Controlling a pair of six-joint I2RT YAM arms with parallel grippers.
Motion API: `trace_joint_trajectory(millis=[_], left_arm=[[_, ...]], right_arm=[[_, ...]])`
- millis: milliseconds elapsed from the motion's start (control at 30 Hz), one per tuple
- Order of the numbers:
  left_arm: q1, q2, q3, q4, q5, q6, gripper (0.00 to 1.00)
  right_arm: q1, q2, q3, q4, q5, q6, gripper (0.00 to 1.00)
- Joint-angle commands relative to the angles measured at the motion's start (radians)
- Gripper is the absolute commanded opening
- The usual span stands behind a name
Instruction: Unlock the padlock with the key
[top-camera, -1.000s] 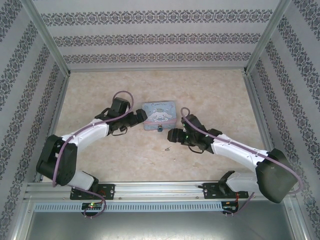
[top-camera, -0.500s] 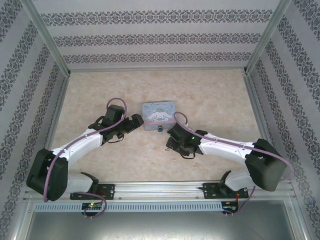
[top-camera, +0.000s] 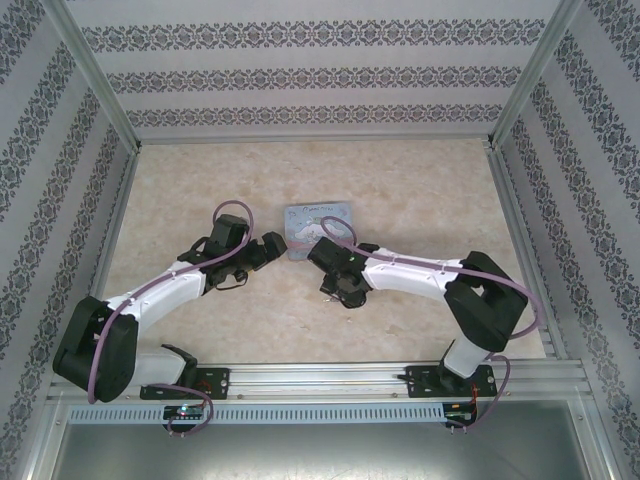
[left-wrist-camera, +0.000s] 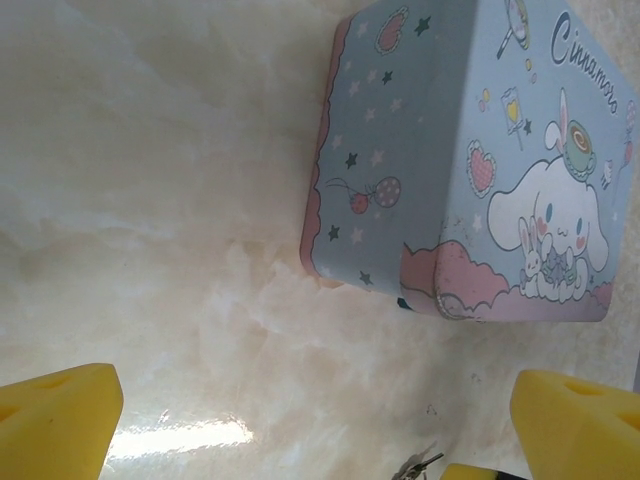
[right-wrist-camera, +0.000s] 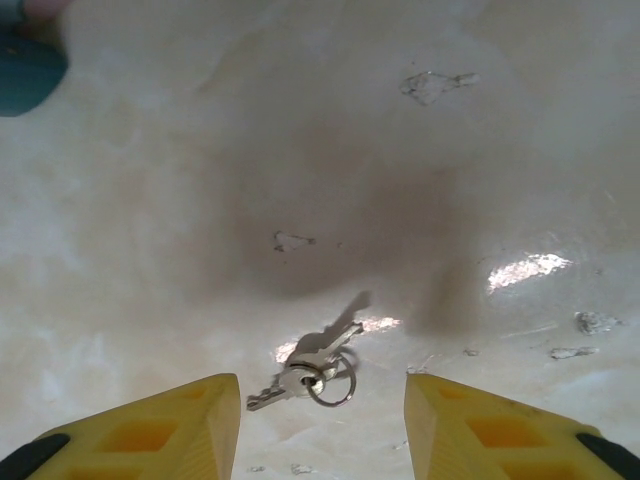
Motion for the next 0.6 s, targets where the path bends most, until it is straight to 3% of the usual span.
trace_joint_trajectory(millis=[0,567], left_arm=[[-0.007,-0.028,-0.022,0.05,0.011,-0.009,1.0],[-0.006,0.004,-0.038,0.074,0.028,-0.002,0.99]], right_arm=[[0.008,0.032,0.055,-0.097,0.018,0.004,0.48],[0.013,0.188,0.112,-0.08,-0.038,0.019,0.44]])
